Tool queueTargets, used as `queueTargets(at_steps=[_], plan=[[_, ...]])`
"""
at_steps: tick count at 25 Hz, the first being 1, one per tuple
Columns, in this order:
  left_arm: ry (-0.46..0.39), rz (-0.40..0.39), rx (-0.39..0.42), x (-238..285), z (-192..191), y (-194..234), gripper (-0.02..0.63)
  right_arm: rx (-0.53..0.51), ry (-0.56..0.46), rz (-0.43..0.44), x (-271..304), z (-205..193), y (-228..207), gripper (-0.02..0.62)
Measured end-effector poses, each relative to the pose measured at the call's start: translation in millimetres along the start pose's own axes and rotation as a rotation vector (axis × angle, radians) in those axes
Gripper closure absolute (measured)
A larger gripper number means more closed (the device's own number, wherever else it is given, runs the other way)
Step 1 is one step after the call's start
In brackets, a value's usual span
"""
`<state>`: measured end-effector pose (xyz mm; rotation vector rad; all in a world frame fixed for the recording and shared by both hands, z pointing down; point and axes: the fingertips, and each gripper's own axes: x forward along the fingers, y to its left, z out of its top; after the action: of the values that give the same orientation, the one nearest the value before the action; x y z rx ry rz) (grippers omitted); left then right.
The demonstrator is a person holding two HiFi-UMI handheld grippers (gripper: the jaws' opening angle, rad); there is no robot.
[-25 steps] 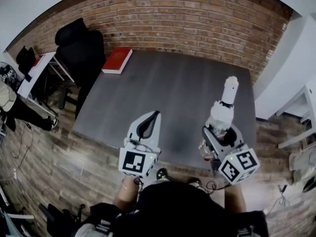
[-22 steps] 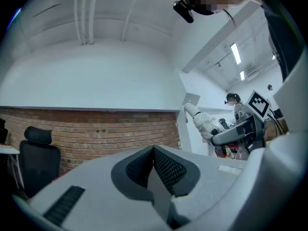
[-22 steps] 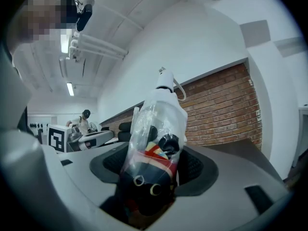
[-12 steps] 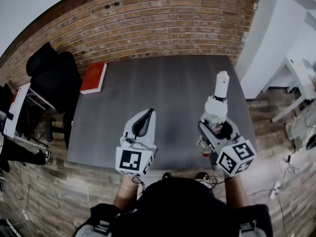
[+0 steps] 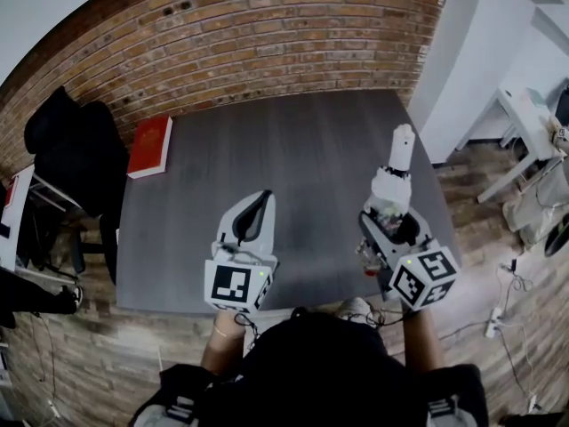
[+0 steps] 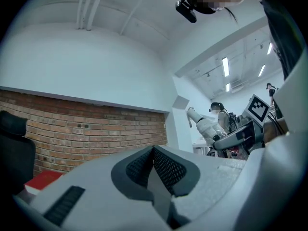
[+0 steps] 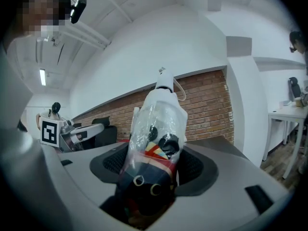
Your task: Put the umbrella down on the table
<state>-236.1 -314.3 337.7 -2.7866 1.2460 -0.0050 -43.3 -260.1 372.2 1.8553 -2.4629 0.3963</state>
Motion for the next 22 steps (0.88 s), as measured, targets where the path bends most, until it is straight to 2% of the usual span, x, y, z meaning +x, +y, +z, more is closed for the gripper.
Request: queueTargets(at_steps=[5, 22], plan=[[-0.021, -0.009, -0.015, 2, -1, 8, 0.603, 0.002, 0.022, -0.016, 7, -8, 2, 0.311], [0.024, 0.056, -0.055, 47, -24, 28, 0.603, 0.004, 0.115, 0.007, 56, -13, -40, 0.311]])
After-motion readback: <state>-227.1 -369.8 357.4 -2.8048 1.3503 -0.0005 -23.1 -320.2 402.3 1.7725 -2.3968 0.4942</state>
